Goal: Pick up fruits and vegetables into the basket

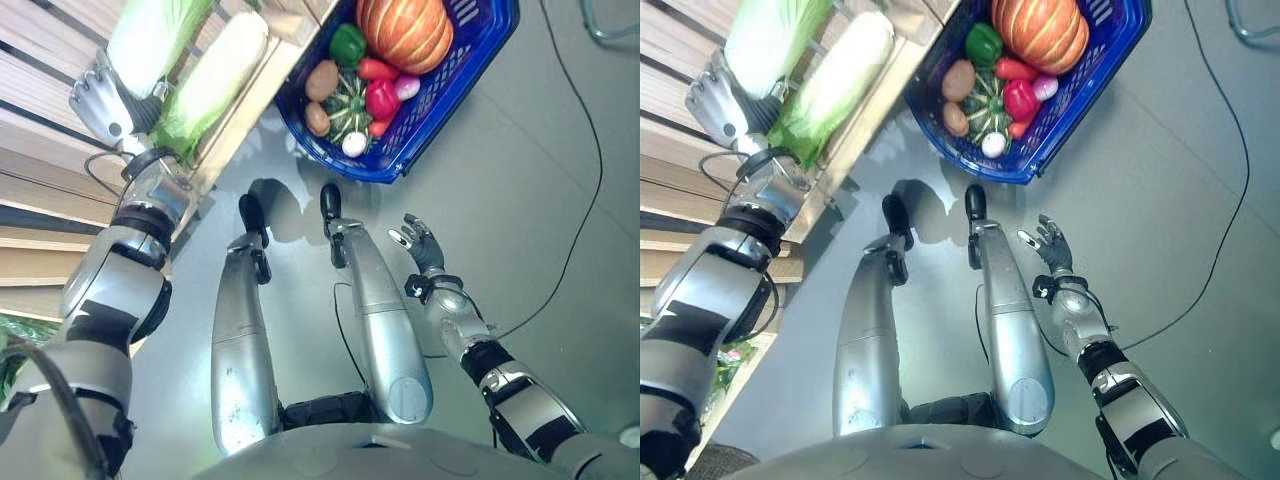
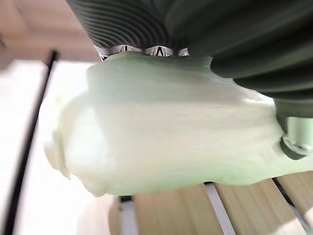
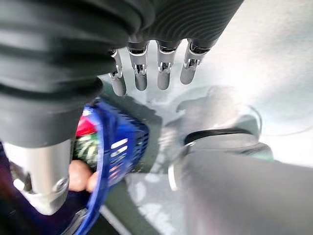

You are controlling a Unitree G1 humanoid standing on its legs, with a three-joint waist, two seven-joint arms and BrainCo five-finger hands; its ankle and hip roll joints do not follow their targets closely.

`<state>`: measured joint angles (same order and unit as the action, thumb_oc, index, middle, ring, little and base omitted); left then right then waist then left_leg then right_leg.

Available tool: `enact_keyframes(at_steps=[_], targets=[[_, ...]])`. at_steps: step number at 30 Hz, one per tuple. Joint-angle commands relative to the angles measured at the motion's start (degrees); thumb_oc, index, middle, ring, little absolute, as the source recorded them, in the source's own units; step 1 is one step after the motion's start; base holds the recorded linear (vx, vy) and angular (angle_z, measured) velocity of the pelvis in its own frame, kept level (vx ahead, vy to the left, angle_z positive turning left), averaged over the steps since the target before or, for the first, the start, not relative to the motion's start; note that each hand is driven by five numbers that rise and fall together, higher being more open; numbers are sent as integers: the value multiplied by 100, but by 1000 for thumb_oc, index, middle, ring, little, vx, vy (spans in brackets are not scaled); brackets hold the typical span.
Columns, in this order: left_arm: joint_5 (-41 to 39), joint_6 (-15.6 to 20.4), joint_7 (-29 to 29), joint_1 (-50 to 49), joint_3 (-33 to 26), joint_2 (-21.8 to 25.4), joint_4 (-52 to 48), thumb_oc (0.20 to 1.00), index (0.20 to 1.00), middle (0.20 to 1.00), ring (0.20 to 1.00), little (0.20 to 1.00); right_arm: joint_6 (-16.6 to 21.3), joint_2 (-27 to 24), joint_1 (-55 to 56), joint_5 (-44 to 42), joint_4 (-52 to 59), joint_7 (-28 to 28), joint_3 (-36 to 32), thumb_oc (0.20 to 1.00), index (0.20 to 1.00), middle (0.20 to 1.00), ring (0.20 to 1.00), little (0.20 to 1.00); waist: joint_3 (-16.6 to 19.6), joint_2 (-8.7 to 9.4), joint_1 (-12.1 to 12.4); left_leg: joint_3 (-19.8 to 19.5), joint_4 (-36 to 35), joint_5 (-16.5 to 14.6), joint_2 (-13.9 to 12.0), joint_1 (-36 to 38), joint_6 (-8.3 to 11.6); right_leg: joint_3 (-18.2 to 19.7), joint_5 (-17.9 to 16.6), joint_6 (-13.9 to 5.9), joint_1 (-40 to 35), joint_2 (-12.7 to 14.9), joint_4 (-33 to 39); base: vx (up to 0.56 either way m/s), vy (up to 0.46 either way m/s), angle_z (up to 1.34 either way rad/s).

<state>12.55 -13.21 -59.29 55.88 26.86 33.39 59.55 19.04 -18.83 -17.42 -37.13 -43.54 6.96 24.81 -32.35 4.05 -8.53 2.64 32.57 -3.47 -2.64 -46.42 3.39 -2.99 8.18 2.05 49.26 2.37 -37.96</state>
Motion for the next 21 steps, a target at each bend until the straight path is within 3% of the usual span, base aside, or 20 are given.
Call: enact_keyframes(at_steps=[1, 3, 9, 14, 19, 21], targets=[[483, 753, -226, -459, -443, 513, -418, 200, 200, 200, 200, 200, 203, -41, 605, -75, 499, -18, -213, 1000, 1000, 1000, 1000, 1000, 256, -175, 255, 268, -433, -197, 407, 608, -177, -124, -362, -470, -896, -99, 936, 42, -31, 10], [604, 871, -194, -590, -494, 518, -576, 200, 200, 200, 200, 200, 223, -16, 624, -73, 517, -13, -231, 1000, 1000, 1000, 1000, 1000, 256, -191, 293, 219, -558, -171, 428, 814, -176, -141, -370, -475, -1111, -90, 1065, 41, -37, 14], [1171, 1544, -89, -1998, -883, 325, -2149, 200, 200, 200, 200, 200, 308, 130, 809, 10, 1017, -37, -436, 1000, 1000, 1000, 1000, 1000, 256, -305, 554, -160, -1614, 132, 544, 2266, -131, -214, -460, -436, -2664, -69, 2073, 68, -36, 14], [1086, 2029, 160, -2920, -949, 146, -3023, 200, 200, 200, 200, 200, 441, 156, 1050, 87, 1609, -145, -559, 1000, 1000, 1000, 1000, 1000, 659, -335, 653, -349, -2306, 309, 557, 2961, -123, -351, -559, -406, -3441, -52, 2749, 82, -30, 14], [998, 2503, 992, -3867, -1010, -75, -4129, 200, 200, 200, 200, 200, 523, 212, 1244, 126, 2508, -322, -829, 1000, 1000, 1000, 1000, 1000, 1128, -341, 758, -511, -3041, 490, 518, 3705, -130, -460, -746, -458, -4235, -13, 3448, 90, -24, 16], [865, 2766, 1624, -4249, -957, -217, -4657, 200, 200, 200, 200, 200, 460, 220, 1284, 113, 2982, -390, -928, 1000, 1000, 1000, 1000, 1000, 1385, -362, 811, -561, -3282, 538, 501, 4012, -133, -503, -840, -484, -4549, 7, 3716, 114, 5, 5]])
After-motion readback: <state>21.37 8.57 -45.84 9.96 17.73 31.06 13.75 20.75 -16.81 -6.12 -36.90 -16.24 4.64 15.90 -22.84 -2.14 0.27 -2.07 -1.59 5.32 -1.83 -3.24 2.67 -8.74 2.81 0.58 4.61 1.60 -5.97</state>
